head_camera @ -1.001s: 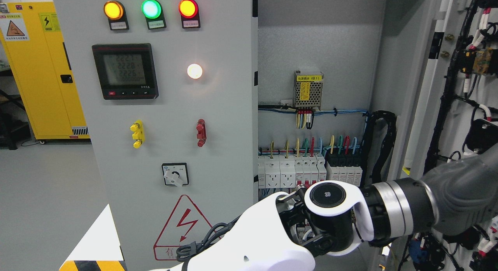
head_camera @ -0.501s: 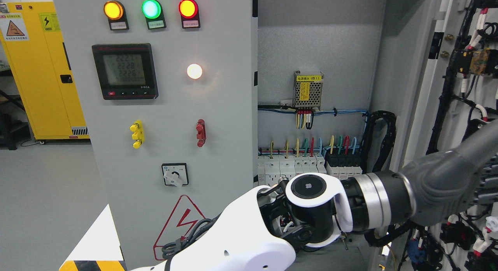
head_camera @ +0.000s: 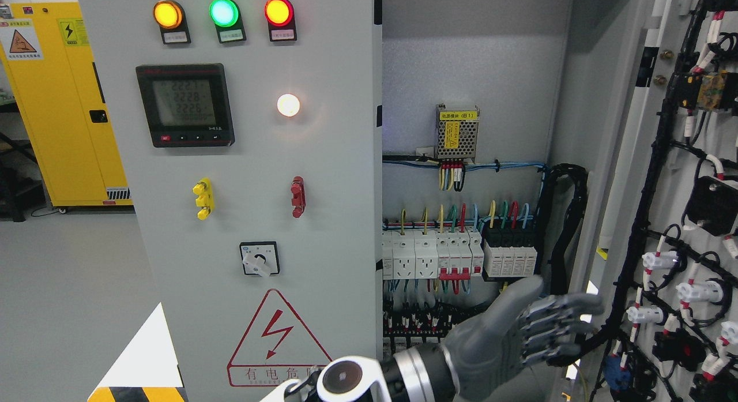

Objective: Open door with both hands

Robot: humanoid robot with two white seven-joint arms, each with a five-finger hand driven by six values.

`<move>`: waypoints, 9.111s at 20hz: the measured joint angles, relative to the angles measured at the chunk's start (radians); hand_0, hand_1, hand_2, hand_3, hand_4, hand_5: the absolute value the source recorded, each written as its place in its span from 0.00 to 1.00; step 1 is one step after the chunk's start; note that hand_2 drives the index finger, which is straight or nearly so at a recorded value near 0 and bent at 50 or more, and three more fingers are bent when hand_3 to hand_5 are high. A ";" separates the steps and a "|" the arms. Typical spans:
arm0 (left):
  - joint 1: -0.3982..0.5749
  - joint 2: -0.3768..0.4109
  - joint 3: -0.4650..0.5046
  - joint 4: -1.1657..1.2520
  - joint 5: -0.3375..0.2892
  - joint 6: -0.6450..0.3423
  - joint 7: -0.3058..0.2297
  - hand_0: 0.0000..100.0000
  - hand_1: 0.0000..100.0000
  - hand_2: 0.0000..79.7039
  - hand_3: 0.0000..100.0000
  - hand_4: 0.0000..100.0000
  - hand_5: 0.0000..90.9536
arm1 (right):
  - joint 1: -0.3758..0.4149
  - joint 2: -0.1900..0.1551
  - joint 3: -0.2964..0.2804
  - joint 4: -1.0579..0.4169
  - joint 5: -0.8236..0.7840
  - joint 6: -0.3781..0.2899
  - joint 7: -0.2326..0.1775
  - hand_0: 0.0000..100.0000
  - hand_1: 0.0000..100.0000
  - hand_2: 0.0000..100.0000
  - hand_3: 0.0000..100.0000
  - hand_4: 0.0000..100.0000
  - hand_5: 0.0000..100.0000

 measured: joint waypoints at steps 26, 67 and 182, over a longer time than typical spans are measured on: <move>0.737 -0.123 0.412 0.803 -0.525 -0.224 0.066 0.00 0.00 0.00 0.00 0.00 0.00 | 0.009 0.004 0.000 0.000 0.000 -0.001 0.000 0.23 0.03 0.00 0.00 0.00 0.00; 0.720 -0.254 0.711 1.626 -0.537 -0.279 0.190 0.00 0.00 0.00 0.00 0.00 0.00 | 0.046 -0.074 0.001 -0.211 -0.008 -0.227 0.003 0.23 0.03 0.00 0.00 0.00 0.00; 0.720 -0.256 0.709 1.647 -0.530 -0.323 0.183 0.00 0.00 0.00 0.00 0.00 0.00 | -0.921 -0.028 -0.001 -1.188 -0.382 0.228 0.381 0.23 0.03 0.00 0.00 0.00 0.00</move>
